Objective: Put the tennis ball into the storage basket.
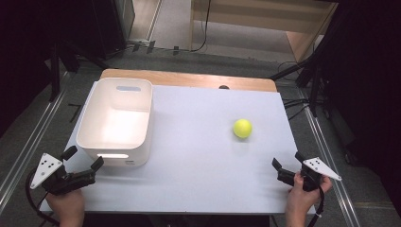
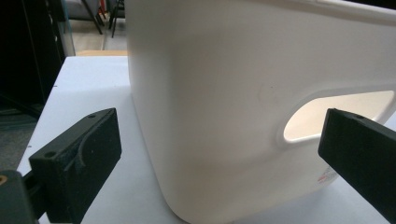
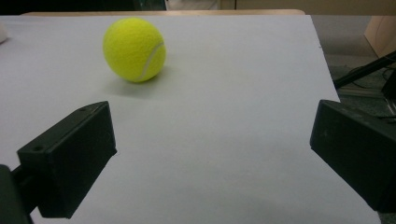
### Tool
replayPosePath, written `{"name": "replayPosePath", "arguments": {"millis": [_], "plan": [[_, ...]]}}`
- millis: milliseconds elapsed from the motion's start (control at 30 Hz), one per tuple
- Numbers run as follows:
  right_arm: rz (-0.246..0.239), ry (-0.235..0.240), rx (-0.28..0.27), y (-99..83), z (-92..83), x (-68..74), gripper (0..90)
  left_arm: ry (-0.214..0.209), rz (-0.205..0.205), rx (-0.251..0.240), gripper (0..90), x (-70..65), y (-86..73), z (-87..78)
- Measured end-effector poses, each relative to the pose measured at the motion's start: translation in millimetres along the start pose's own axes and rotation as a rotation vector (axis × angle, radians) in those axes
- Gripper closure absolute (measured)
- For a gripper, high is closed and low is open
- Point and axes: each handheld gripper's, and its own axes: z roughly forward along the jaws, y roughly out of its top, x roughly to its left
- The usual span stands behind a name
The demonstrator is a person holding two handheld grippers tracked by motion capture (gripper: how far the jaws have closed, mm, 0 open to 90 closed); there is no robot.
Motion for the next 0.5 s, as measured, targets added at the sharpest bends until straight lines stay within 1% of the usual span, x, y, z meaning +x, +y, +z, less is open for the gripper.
{"name": "replayPosePath", "arguments": {"millis": [133,167,300,367,400,433,500], "plan": [[0.011,-0.001,-0.003,-0.3,-1.0,0.4,0.0,0.000,0.010,0.004,0.0,-0.4,0.1,0.4],[0.002,-0.002,-0.006,-0.3,-0.6,-0.2,0.0,-0.001,0.008,0.003,0.0,-0.6,-0.1,0.2],[0.001,-0.007,0.001,0.2,-0.5,1.3,0.0,-0.004,0.004,0.000,0.0,0.0,0.2,-0.4],[0.001,-0.008,0.002,0.6,-1.3,2.0,0.0,-0.005,-0.005,-0.003,0.0,1.0,0.2,-0.6],[-0.009,-0.008,0.002,1.3,-1.8,2.2,0.0,-0.003,-0.005,-0.004,0.0,1.1,0.3,-0.6],[-0.008,-0.010,0.001,2.1,-2.1,3.0,0.0,-0.005,-0.005,-0.005,0.0,1.1,0.3,-0.2],[-0.017,-0.006,0.013,3.5,-3.2,5.8,0.0,0.003,-0.004,0.004,0.0,0.4,0.2,0.9]]}}
